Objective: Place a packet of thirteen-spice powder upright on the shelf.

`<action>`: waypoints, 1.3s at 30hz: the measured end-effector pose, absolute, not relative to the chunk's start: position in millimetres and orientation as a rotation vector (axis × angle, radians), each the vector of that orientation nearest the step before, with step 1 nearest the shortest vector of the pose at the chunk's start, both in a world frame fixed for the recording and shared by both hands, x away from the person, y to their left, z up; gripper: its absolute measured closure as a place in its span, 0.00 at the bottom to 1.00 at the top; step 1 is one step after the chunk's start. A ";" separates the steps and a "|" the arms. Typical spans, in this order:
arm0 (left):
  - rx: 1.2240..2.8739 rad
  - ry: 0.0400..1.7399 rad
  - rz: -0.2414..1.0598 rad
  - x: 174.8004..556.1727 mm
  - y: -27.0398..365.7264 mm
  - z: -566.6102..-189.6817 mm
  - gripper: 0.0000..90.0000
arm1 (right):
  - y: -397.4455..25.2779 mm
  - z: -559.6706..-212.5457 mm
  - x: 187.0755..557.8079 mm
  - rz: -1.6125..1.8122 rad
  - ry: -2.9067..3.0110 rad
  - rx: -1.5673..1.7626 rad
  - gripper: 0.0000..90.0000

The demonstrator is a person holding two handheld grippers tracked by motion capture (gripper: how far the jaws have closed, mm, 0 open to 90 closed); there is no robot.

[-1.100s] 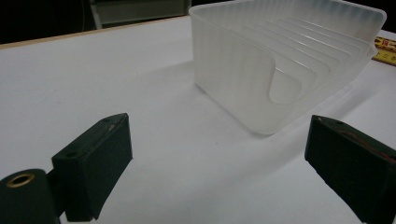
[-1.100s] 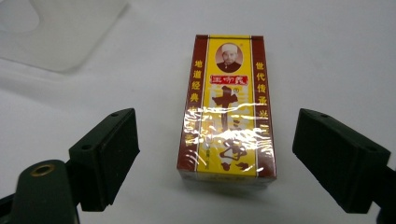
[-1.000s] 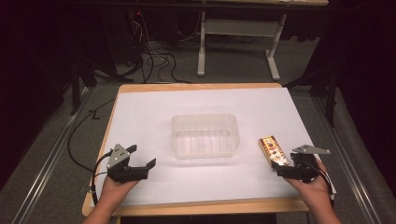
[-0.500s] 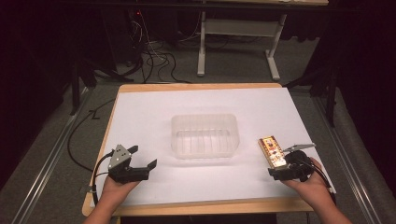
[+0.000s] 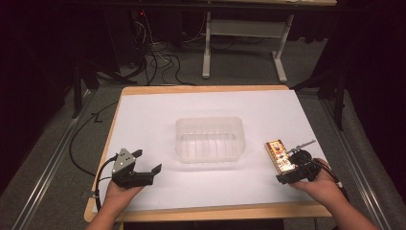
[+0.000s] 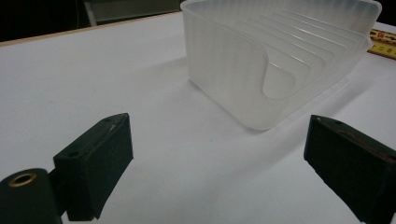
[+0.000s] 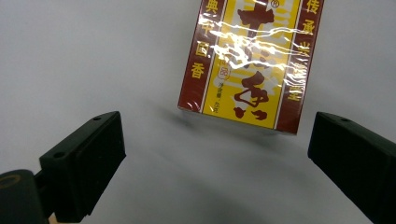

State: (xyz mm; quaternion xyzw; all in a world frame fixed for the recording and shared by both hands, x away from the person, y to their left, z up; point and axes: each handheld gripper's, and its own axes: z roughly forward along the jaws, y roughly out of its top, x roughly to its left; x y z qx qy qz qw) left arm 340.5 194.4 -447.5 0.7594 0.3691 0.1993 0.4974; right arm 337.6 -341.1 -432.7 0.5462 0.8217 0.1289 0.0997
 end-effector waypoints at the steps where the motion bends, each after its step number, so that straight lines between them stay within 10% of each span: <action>1: 1.838 0.893 0.482 340.3 194.4 -447.5 0.09 | -341.2 -432.0 339.1 0.367 2.441 1.612 0.05; 39: 1.850 0.886 0.485 340.3 194.6 -448.6 0.10 | -335.3 -443.4 402.6 0.188 2.523 1.699 0.30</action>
